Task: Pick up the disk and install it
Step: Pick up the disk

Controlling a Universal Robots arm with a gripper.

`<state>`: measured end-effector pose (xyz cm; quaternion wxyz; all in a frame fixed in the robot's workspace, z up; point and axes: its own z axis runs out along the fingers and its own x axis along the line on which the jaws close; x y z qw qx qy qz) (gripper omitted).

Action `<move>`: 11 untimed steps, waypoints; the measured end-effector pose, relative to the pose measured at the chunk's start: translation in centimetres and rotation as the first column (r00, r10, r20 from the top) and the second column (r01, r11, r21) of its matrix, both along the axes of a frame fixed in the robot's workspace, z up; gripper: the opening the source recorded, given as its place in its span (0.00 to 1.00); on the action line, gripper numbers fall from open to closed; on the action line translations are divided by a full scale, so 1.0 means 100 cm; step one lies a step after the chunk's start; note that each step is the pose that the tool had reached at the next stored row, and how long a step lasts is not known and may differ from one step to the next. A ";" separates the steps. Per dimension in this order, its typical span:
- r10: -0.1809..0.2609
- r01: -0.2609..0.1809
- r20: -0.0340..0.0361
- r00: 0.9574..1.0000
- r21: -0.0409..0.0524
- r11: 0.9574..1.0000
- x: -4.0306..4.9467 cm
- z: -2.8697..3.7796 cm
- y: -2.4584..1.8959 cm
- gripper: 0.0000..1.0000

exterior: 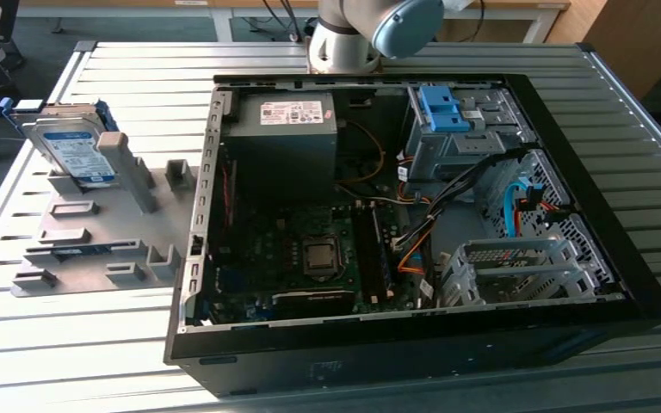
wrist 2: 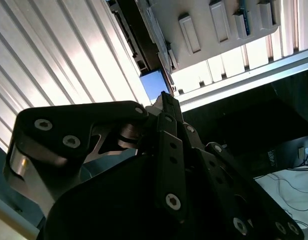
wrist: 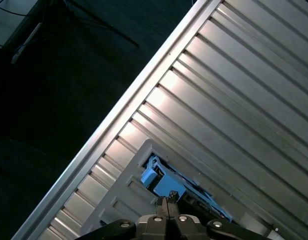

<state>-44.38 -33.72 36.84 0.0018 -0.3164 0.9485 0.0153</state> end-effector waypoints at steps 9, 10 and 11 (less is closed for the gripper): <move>0.026 -0.026 0.000 1.000 0.000 1.000 0.0000 0.0000 0.0000 0.11; 0.029 -0.029 0.000 1.000 0.000 1.000 0.0000 0.0000 0.0000 0.11; 0.032 -0.032 0.000 0.999 0.000 0.999 0.0000 0.0000 0.0000 0.11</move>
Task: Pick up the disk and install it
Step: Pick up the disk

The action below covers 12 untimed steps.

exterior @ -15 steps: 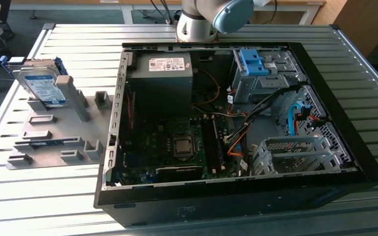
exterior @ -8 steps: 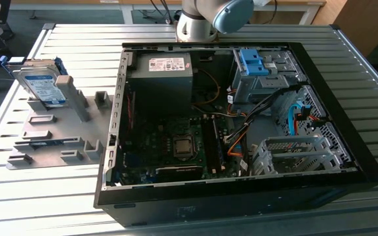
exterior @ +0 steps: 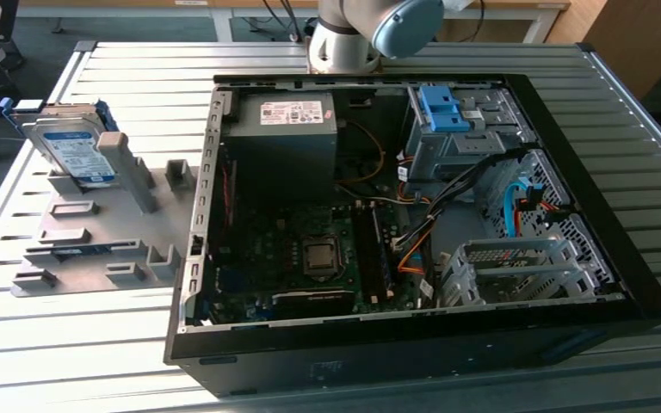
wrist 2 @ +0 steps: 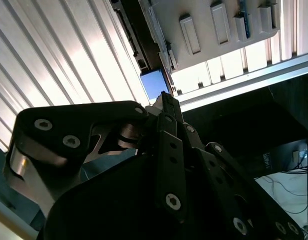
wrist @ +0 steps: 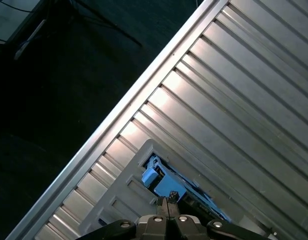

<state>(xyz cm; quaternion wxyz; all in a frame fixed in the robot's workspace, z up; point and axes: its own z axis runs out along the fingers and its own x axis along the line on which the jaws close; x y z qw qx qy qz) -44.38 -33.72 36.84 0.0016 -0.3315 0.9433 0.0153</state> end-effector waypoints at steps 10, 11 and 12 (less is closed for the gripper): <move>0.077 -0.077 0.000 0.997 0.000 0.997 0.0000 -0.0001 0.0000 0.11; 0.085 -0.085 0.000 0.996 0.000 0.996 0.0000 -0.0001 0.0000 0.11; 0.086 -0.086 0.000 0.996 0.000 0.996 0.0000 -0.0001 0.0000 0.11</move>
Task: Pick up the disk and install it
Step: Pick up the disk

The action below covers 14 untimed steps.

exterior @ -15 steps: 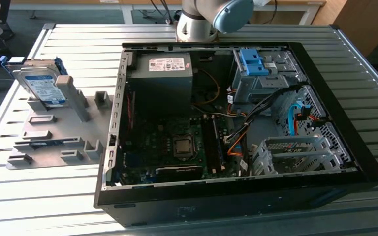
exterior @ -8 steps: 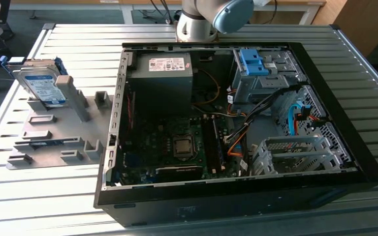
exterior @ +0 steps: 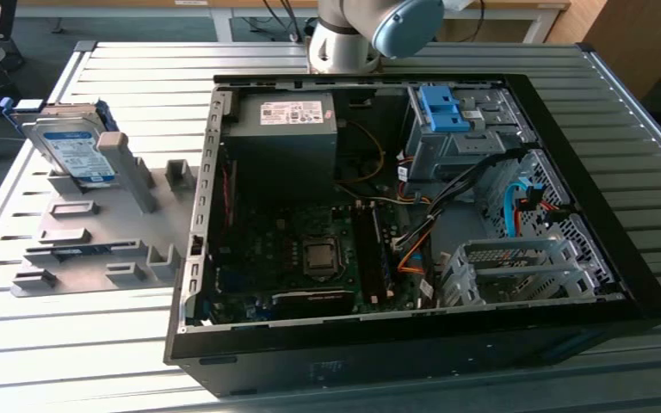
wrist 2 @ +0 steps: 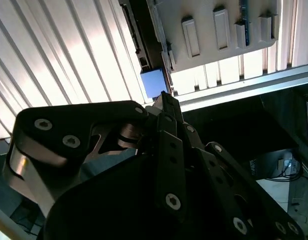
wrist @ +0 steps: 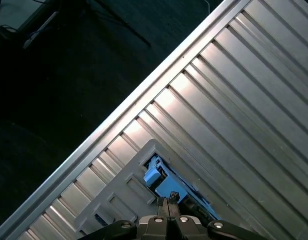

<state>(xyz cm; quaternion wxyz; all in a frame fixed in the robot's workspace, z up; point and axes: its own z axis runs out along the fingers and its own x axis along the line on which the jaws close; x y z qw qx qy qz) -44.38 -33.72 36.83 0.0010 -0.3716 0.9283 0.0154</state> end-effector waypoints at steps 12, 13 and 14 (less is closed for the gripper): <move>0.116 -0.116 0.000 0.993 0.000 0.993 0.0000 -0.0004 0.0000 0.11; 0.133 -0.133 0.000 0.991 0.000 0.991 0.0000 -0.0005 0.0000 0.11; 0.151 -0.151 0.000 0.989 0.000 0.989 0.0000 -0.0006 0.0000 0.11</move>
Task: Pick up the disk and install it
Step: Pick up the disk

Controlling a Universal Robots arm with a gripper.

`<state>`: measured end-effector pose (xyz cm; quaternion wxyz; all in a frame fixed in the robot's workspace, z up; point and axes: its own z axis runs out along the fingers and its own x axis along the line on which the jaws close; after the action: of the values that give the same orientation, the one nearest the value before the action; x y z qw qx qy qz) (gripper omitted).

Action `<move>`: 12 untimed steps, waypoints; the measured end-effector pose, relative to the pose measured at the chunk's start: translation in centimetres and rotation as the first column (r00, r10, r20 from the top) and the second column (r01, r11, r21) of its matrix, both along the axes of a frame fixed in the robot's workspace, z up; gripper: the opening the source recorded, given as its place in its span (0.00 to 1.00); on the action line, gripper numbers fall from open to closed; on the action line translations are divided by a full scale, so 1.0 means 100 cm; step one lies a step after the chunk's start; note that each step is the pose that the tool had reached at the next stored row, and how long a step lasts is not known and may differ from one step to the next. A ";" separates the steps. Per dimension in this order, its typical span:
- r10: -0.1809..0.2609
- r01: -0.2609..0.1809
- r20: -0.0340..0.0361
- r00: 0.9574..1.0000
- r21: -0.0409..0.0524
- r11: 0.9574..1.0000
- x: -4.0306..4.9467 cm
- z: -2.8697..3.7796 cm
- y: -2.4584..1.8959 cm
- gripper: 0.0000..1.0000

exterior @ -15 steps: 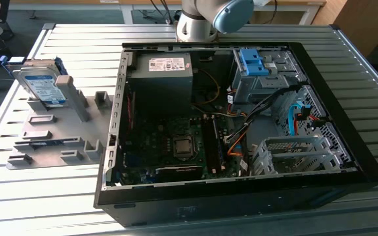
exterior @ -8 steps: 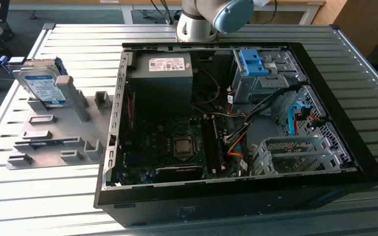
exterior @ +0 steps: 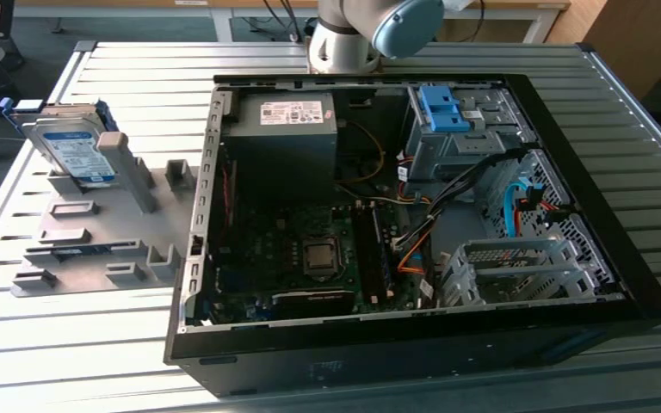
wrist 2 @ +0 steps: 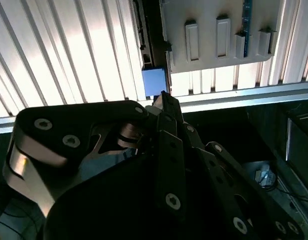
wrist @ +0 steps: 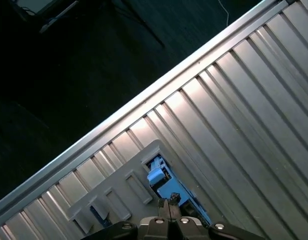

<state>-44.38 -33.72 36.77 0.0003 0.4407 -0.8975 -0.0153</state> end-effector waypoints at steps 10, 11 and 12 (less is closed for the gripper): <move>0.082 -0.082 0.000 0.997 -0.001 0.997 0.0000 -0.0004 0.0000 0.11; 0.082 -0.082 0.000 0.997 -0.001 0.997 0.0000 -0.0004 0.0000 0.11; 0.082 -0.082 0.000 0.997 -0.001 0.997 0.0000 -0.0004 0.0000 0.11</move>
<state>-44.38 -33.72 36.73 0.0011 0.4769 -0.8788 -0.0149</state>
